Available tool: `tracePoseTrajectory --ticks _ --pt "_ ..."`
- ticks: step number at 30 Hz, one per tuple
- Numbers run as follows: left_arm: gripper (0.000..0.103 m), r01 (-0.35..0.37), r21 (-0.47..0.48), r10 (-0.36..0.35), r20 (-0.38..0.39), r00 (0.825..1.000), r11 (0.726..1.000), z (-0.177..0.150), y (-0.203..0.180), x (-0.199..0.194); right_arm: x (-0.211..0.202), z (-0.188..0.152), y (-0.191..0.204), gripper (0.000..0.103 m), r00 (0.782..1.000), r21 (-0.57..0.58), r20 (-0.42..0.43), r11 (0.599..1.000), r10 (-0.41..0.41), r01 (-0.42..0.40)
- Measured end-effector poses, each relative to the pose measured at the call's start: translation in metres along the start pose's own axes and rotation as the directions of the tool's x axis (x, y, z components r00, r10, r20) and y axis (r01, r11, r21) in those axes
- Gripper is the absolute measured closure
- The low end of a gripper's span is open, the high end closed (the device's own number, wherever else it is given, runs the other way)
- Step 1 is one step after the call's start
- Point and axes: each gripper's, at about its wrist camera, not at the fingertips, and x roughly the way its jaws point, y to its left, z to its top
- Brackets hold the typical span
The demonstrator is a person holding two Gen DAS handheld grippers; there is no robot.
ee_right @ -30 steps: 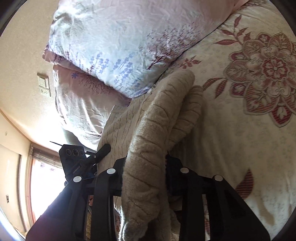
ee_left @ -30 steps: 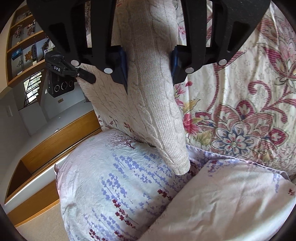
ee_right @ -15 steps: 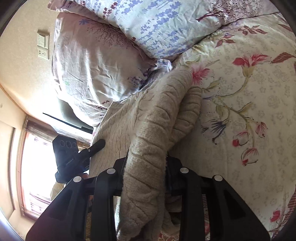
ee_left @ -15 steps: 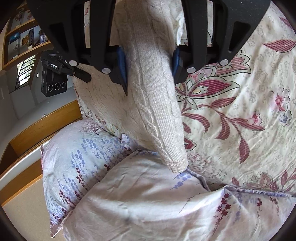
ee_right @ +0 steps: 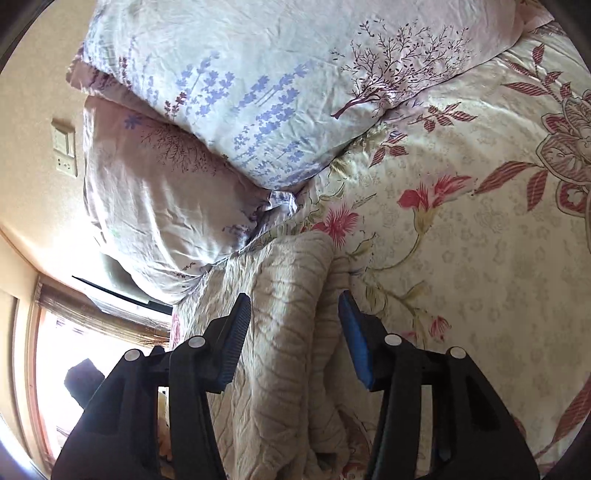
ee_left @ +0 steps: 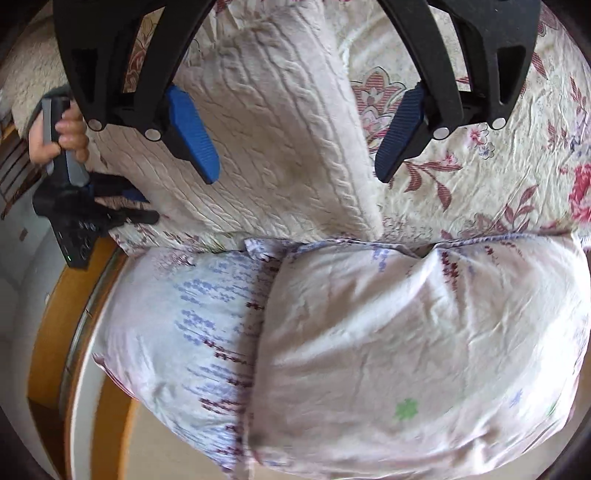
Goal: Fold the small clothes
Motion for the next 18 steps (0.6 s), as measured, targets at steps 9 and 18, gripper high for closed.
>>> tracePoseTrajectory --ticks 9,18 --pt "0.016 0.008 0.127 0.006 -0.104 0.995 0.992 -0.014 -0.041 0.038 0.022 0.010 0.005 0.093 0.999 -0.031 -0.001 0.999 -0.038 0.038" --pt "0.014 0.008 0.150 0.009 -0.111 0.994 0.989 -0.022 -0.039 0.043 0.019 0.013 0.006 0.093 0.996 -0.084 0.037 0.992 -0.087 0.089"
